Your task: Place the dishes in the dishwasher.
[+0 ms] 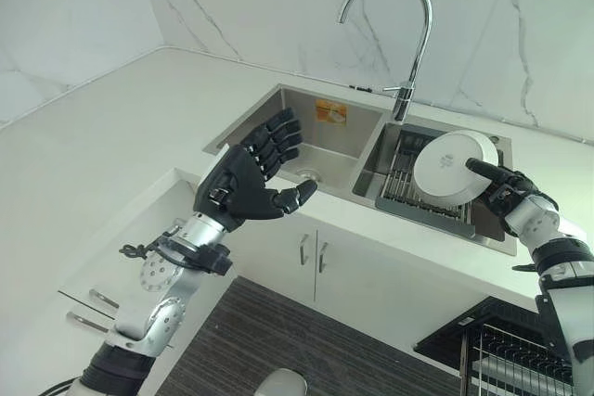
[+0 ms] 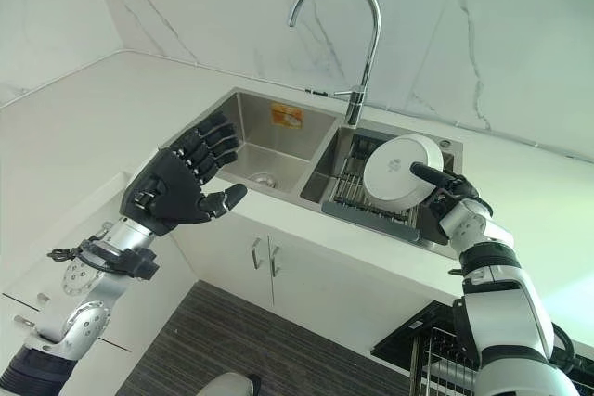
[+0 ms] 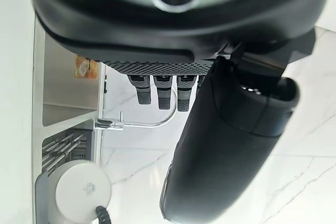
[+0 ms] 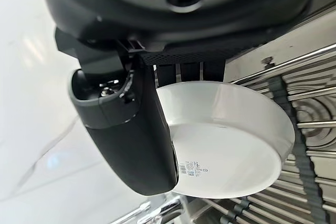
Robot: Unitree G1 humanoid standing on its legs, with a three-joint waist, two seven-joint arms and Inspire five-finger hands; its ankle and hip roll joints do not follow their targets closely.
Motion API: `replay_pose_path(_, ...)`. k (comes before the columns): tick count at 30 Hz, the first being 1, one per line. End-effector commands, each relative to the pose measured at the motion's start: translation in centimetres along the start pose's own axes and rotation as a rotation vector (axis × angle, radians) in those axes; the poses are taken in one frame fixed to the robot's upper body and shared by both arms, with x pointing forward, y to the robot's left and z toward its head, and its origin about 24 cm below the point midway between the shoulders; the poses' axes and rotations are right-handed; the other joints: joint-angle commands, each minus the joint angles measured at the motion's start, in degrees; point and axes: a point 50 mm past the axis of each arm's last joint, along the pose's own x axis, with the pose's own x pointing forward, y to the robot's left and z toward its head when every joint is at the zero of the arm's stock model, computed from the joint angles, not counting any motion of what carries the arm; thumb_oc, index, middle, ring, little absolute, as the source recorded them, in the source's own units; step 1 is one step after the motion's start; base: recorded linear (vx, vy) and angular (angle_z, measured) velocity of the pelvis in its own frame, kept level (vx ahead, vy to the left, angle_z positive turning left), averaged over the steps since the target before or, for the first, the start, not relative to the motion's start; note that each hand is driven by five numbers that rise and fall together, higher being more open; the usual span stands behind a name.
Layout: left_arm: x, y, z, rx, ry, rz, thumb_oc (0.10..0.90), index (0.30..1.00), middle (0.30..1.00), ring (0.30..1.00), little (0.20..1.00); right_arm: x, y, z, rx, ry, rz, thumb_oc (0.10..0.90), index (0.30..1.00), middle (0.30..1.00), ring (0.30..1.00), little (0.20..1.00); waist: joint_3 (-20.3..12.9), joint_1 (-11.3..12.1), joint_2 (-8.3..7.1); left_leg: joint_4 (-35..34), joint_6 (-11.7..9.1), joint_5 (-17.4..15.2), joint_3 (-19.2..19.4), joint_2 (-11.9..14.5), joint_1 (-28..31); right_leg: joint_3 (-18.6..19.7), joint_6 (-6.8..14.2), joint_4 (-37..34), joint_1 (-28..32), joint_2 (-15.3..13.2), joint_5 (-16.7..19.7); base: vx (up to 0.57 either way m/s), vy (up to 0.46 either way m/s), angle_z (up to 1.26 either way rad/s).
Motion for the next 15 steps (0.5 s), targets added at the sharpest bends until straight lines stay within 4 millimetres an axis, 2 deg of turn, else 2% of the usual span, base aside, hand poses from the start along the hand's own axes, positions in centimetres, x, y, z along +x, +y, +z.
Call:
replay_pose_path(1, 0.2, -0.6, 3.3, -0.012, -0.222, -0.049, 0.8, 0.9, 0.9, 0.9, 0.9, -2.5, 5.0, 9.8, 0.041, -0.433, 0.23, 0.4, 0.3, 0.3, 0.3, 0.3, -4.8, -0.84, -1.64, 4.45, -0.32, -8.65, 7.18, 1.12, 0.13, 4.66, 3.78, -2.87, 2.22, 0.34, -4.55, -0.06, 0.093, -0.03)
replay_pose_path(2, 0.1, -0.6, 3.2, -0.017, -0.228, -0.052, 0.8, 0.9, 0.9, 0.9, 0.9, -2.8, 5.2, 10.4, 0.067, -0.459, 0.258, 0.4, 0.3, 0.3, 0.3, 0.3, -4.8, -0.94, -1.72, 4.45, -0.31, -8.73, 7.28, 1.03, 0.12, 4.72, 3.94, -2.87, 2.04, 0.22, -4.37, -0.09, 0.135, -0.15)
replay_pose_path(3, -0.2, -0.3, 3.3, -0.005, -0.247, -0.044, 0.8, 0.9, 0.9, 0.9, 0.9, -3.7, 5.5, 11.6, 0.197, -0.52, 0.322, 0.4, 0.3, 0.3, 0.3, 0.3, -4.75, -1.19, -1.67, 4.45, -0.11, -9.05, 7.55, 0.63, 0.17, 4.74, 4.34, -2.87, 1.68, -0.1, -3.89, -0.09, 0.132, -0.2)
replay_pose_path(6, -0.2, -0.3, 3.9, 0.001, -0.284, -0.049, 0.8, 0.9, 0.9, 0.9, 0.9, -4.7, 5.9, 12.0, 0.279, -0.584, 0.353, 0.4, 0.3, 0.3, 0.3, 0.3, -4.43, -1.48, -2.06, 4.45, 0.52, -9.52, 7.63, -0.18, 0.22, 5.24, 5.22, -2.87, 1.11, -0.76, -3.06, -0.05, 0.101, -0.21)
replay_pose_path(10, -0.3, -0.7, 4.2, 0.024, -0.312, -0.083, 0.8, 0.9, 0.9, 0.9, 0.9, -6.1, 6.1, 12.1, 0.348, -0.674, 0.391, 0.4, 0.3, 0.3, 0.3, 0.3, -3.88, -2.2, -2.36, 4.45, 1.32, -9.86, 8.01, -0.96, 0.07, 6.55, 6.2, -2.87, -0.11, -1.28, -1.64, -0.04, 0.106, -0.27)
replay_pose_path(12, -0.2, -1.0, 4.2, 0.043, -0.307, -0.112, 0.8, 0.9, 0.9, 0.9, 0.9, -7.8, 6.2, 12.2, 0.379, -0.764, 0.427, 0.4, 0.3, 0.3, 0.3, 0.3, -2.69, -3.52, -2.62, 4.45, 1.97, -10.21, 7.83, -1.87, 0.04, 8.2, 7.52, -2.87, -1.97, -1.89, 0.57, -0.02, 0.095, -0.22)
replay_pose_path(15, -0.5, -0.7, 4.3, 0.059, -0.296, -0.115, 0.8, 0.9, 0.9, 0.9, 0.9, -9.4, 6.4, 11.8, 0.437, -0.826, 0.463, 0.4, 0.3, 0.3, 0.3, 0.3, -1.45, -3.95, -3.21, 4.45, 2.46, -10.24, 7.57, -2.72, 0.01, 9.44, 9.27, -2.87, -4.59, -2.71, 3.51, -0.04, 0.024, -0.34)
